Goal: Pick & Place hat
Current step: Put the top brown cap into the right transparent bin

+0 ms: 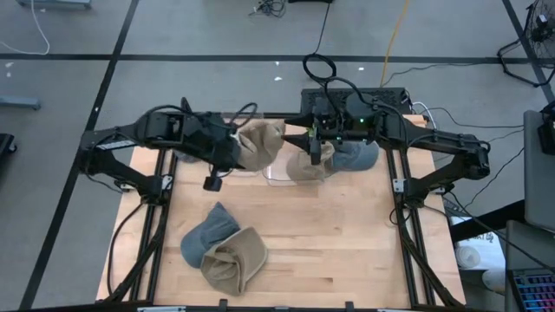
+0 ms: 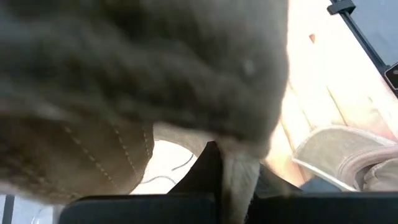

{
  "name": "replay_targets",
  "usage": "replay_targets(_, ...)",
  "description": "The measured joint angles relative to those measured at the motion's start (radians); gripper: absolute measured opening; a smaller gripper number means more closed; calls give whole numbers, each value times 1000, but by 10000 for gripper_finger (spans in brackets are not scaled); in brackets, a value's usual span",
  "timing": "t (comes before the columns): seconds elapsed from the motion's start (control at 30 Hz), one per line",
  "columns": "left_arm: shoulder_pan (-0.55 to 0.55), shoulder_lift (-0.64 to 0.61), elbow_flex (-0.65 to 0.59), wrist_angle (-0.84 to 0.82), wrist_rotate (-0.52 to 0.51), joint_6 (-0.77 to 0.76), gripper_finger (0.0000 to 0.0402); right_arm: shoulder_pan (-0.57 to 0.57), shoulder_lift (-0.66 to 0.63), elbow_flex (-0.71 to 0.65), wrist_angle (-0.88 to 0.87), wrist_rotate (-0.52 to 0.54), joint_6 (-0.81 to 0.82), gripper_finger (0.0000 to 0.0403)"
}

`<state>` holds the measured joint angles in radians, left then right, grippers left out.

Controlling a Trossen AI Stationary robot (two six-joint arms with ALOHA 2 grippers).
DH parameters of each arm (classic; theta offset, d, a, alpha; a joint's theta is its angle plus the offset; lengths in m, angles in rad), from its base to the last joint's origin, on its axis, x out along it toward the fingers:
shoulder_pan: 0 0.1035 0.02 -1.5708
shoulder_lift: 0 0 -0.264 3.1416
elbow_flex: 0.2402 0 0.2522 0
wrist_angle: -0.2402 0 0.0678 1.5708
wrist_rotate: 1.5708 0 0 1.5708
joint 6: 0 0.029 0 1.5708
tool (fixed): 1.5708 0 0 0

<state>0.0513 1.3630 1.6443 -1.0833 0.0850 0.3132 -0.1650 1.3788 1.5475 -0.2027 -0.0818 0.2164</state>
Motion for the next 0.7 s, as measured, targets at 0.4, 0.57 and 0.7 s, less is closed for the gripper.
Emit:
replay_targets(0.4,-49,143,119,-16,0,-30,8,0,-10,0,-92,-106,44,247)
replay_targets(0.57,-68,194,173,-18,1,-30,8,1,-10,0,-144,-108,45,247)
replay_targets(0.7,-93,226,200,-23,2,-30,8,1,-10,0,-159,-161,60,247)
